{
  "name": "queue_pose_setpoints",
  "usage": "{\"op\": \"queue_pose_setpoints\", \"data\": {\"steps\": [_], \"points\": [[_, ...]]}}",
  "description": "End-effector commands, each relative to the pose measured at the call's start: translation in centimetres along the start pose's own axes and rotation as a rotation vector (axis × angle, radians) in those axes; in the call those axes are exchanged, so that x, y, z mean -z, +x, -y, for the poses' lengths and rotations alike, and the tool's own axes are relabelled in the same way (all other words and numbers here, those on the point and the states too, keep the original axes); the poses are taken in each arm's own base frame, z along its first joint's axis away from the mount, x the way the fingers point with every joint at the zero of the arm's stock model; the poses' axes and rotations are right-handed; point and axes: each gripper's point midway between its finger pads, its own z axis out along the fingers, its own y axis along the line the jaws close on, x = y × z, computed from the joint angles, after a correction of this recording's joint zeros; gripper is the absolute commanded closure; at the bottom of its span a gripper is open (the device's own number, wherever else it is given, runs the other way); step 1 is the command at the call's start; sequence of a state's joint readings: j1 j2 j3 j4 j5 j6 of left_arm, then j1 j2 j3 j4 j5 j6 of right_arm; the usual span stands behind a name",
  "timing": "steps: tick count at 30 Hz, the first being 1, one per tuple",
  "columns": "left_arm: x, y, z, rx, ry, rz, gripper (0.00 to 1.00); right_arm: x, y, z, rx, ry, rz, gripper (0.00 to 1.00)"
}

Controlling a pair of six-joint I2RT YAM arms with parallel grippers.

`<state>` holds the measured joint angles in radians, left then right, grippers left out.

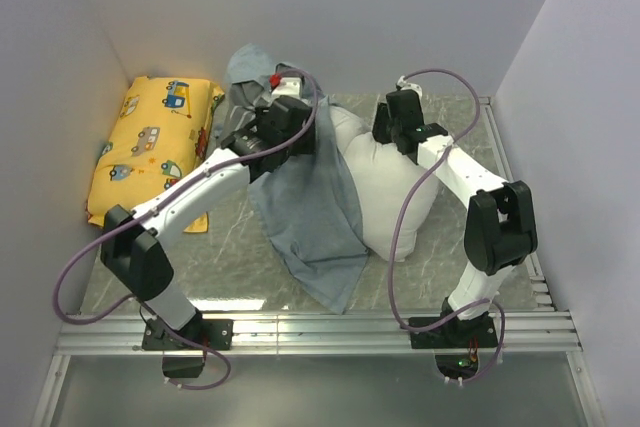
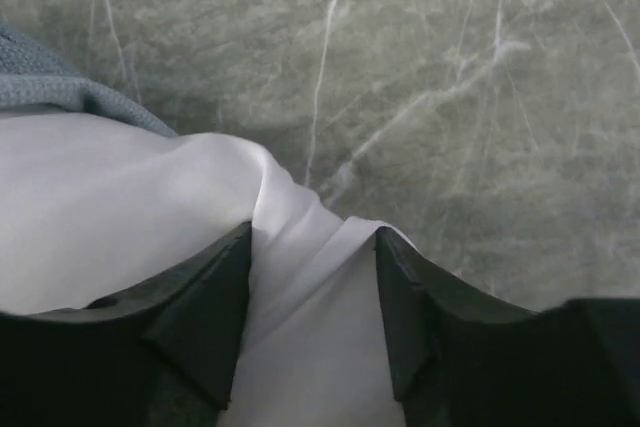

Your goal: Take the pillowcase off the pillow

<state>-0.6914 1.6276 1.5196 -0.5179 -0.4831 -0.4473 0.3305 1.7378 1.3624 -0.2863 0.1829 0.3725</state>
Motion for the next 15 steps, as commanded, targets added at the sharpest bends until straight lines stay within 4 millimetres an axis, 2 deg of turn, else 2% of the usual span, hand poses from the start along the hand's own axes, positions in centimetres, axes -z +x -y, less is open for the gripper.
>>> {"op": "queue_pose_setpoints", "data": {"steps": [1, 2, 3, 4, 5, 6, 8, 9, 12, 13, 15], "points": [[5.9, -6.7, 1.7, 0.103, 0.149, 0.183, 0.16, 1.4, 1.1, -0.1, 0.059, 0.026, -0.072, 0.35], [7.6, -7.0, 1.9, 0.112, 0.178, 0.203, 0.11, 1.6, 1.0, -0.1, 0.059, 0.030, -0.065, 0.33], [8.0, -6.1, 2.0, 0.103, 0.174, 0.195, 0.09, 1.7, 0.7, 0.1, 0.056, 0.034, -0.053, 0.30], [9.5, -5.6, 3.1, 0.096, 0.214, 0.202, 0.09, 2.1, 0.2, 0.1, 0.052, 0.033, -0.039, 0.27], [9.8, -4.7, 3.5, 0.089, 0.222, 0.194, 0.09, 2.3, -0.2, 0.3, 0.044, 0.034, -0.030, 0.25], [9.5, -2.6, 3.8, 0.067, 0.221, 0.161, 0.09, 2.5, -0.6, 0.5, 0.039, 0.037, -0.024, 0.24], [10.0, 0.0, 5.5, 0.060, 0.258, 0.128, 0.08, 3.4, -2.1, 0.4, 0.031, 0.031, 0.010, 0.22], [9.2, 2.5, 5.5, 0.037, 0.243, 0.088, 0.08, 3.9, -2.5, 0.3, 0.032, 0.032, 0.017, 0.21], [7.5, 7.3, 5.5, 0.007, 0.199, 0.014, 0.08, 5.9, -4.7, 0.2, 0.028, 0.030, 0.066, 0.18], [6.7, 8.6, 5.5, 0.005, 0.177, -0.012, 0.08, 6.9, -5.6, 0.2, 0.023, 0.026, 0.091, 0.17], [5.5, 9.9, 4.5, -0.006, 0.112, -0.021, 0.10, 8.4, -6.9, 0.2, 0.018, 0.025, 0.121, 0.16]]}}
